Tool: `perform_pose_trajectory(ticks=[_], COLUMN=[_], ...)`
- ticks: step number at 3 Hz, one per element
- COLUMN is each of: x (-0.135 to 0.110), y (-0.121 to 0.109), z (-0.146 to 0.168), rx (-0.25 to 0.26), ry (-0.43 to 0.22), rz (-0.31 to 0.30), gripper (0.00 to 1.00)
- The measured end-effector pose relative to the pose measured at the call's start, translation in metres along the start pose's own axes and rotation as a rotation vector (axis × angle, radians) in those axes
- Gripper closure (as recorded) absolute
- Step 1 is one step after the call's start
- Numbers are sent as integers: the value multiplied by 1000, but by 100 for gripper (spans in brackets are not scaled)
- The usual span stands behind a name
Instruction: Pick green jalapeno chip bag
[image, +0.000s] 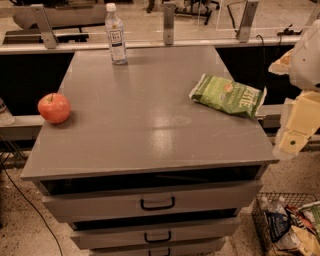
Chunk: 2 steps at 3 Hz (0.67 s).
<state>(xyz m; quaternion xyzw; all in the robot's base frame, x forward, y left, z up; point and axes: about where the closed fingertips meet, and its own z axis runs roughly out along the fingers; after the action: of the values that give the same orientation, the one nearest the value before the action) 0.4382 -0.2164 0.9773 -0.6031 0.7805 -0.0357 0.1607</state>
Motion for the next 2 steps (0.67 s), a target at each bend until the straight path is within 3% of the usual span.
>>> perform_pose_trajectory(ticks=[2], x=[-4], y=[-7], z=[10], rx=[22], ry=[-22], rz=[-5], gripper=[0])
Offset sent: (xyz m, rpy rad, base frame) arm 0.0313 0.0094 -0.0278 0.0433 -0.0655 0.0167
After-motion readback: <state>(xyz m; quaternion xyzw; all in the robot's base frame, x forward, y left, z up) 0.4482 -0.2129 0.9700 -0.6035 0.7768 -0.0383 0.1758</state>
